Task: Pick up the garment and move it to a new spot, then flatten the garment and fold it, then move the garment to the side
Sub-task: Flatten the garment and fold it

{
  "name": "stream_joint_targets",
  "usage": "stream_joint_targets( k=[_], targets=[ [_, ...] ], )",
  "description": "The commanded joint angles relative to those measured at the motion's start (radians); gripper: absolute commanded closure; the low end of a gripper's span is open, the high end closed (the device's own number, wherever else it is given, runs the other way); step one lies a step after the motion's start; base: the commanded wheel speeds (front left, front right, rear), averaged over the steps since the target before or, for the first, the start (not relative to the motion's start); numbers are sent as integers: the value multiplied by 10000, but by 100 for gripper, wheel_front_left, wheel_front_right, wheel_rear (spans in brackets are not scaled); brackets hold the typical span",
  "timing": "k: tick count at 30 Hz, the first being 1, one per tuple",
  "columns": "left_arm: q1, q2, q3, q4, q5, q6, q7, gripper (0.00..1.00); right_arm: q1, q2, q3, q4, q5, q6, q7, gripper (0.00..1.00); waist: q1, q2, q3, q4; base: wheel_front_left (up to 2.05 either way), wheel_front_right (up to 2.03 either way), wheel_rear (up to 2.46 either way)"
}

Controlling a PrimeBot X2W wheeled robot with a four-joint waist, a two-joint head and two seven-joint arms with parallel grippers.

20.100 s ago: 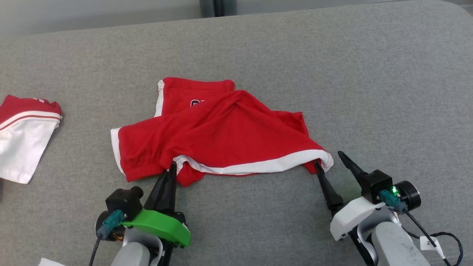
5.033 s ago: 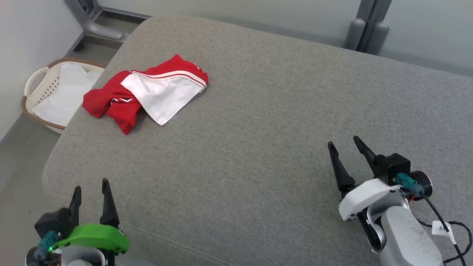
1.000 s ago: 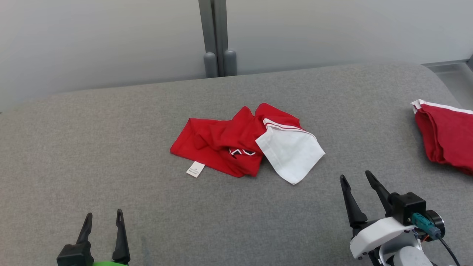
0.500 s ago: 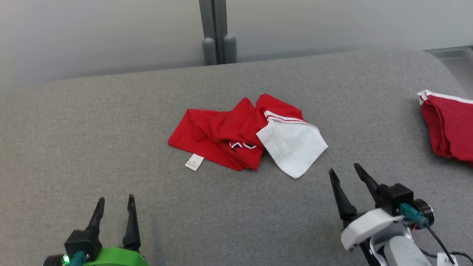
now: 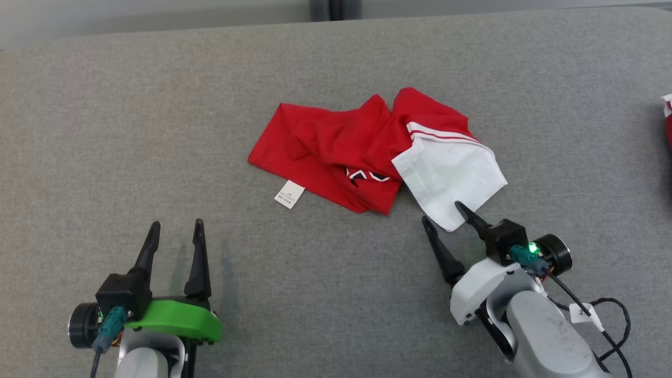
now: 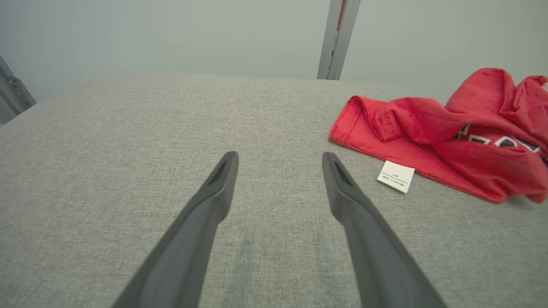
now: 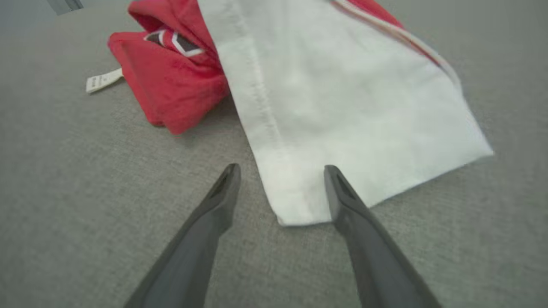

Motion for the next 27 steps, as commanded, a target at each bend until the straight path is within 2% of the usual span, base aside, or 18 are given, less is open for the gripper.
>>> stream_joint_targets(
  k=[1, 2, 3, 4, 5, 6, 9, 15, 18, 21, 27],
  targets=[
    [-198, 18, -9, 13, -67, -37, 1, 0, -67, -54, 23, 337, -70, -15, -6, 0, 0, 0, 420, 390, 0, 0, 0],
    [-227, 20, -2, 20, -77, -40, 1, 0, -108, -58, 27, 600, -165, -15, -6, 0, 0, 0, 437, 409, 0, 0, 0],
    [-245, 20, 6, 28, -102, -41, 0, 0, -90, -58, 32, 930, -259, -15, 32, 21, 0, 0, 448, 430, 0, 0, 0],
    [-246, 19, 17, 38, -115, -43, 1, 0, -56, -58, -58, 1119, -298, -15, 66, 59, 0, 0, 451, 441, 0, 0, 0],
    [-245, 18, 27, 50, -108, -45, 1, 0, -12, -65, -222, 1274, -406, -15, 73, 59, 0, 0, 446, 451, 0, 0, 0],
    [-239, 18, 43, 61, -102, -46, 0, 0, 2, -71, -376, 1305, -451, -15, 80, 100, 0, 0, 436, 450, 0, 0, 0],
    [-152, 18, 91, 113, -95, -44, 1, 0, -18, -48, -936, 605, -785, -15, 44, 100, 0, 0, 332, 414, 0, 0, 0],
    [15, 19, 73, 161, -223, -41, 0, 0, -924, -43, -1685, -1903, -1574, -15, -12, 100, 0, 0, -75, 416, 0, 0, 0],
    [120, 19, -12, 195, -296, -41, 1, 0, -1958, -161, -1455, -2876, -1971, -15, -9, 100, 0, 0, -351, 502, 0, 0, 0],
    [237, 19, -96, 222, -332, -7, 0, 0, -3324, -458, -965, -3197, -2089, -15, -11, 100, 0, 0, -595, 673, 0, 0, 0],
    [384, 20, -387, 323, -426, 85, 0, 0, -6631, -998, 897, -2324, -2202, -15, -11, 100, 0, 0, -851, 1282, 0, 0, 0]
  ],
)
